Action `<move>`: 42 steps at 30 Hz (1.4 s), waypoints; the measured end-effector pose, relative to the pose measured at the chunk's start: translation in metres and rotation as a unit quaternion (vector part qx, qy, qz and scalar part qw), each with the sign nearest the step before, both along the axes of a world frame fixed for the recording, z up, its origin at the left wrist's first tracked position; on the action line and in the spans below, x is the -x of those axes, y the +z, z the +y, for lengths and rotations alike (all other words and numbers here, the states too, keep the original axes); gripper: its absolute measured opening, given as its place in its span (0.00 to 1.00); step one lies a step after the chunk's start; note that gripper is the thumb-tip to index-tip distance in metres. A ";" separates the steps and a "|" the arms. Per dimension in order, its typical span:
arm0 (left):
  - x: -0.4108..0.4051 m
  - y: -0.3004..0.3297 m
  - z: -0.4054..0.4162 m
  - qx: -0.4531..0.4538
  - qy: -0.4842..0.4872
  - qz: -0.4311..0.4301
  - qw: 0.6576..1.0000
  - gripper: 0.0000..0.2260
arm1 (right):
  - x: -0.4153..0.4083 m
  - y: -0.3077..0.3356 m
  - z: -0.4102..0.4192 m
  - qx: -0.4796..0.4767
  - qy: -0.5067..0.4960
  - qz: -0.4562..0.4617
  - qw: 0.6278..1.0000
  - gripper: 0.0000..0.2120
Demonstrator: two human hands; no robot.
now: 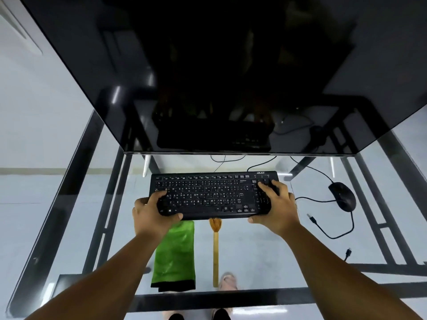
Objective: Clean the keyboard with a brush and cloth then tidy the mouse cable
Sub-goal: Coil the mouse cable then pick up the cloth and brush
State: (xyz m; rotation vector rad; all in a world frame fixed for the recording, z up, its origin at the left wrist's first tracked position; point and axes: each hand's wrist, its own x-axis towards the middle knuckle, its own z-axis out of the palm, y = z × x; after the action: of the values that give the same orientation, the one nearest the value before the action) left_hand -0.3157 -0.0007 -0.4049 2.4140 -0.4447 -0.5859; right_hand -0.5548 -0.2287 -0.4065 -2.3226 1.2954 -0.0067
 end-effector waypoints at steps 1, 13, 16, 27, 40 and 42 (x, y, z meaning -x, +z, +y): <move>-0.002 0.001 -0.002 0.006 -0.001 -0.005 1.000 0.35 | -0.001 -0.001 -0.002 0.004 -0.003 -0.008 1.000 0.53; -0.039 -0.006 -0.042 0.014 -0.012 -0.034 0.999 0.33 | -0.036 -0.005 -0.043 0.002 -0.008 -0.034 0.999 0.51; -0.047 -0.010 -0.049 0.016 -0.014 -0.038 0.999 0.33 | -0.043 -0.007 -0.049 0.007 -0.008 -0.033 0.999 0.51; -0.056 -0.016 -0.057 0.002 -0.017 -0.036 0.999 0.32 | -0.053 -0.011 -0.056 0.005 -0.013 -0.036 0.999 0.50; -0.005 -0.012 -0.071 -0.077 -0.092 -0.168 0.979 0.27 | -0.038 -0.006 -0.047 0.040 -0.026 -0.058 0.997 0.41; 0.014 -0.013 -0.084 -0.074 -0.144 -0.165 0.973 0.29 | -0.025 -0.003 -0.053 0.061 -0.043 -0.074 0.994 0.36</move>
State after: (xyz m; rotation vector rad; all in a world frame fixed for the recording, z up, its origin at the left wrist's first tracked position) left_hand -0.3299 -0.0850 -0.4182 2.6194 -0.9352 -0.3432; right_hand -0.5299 -0.2817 -0.4100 -2.3158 1.3522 -0.2883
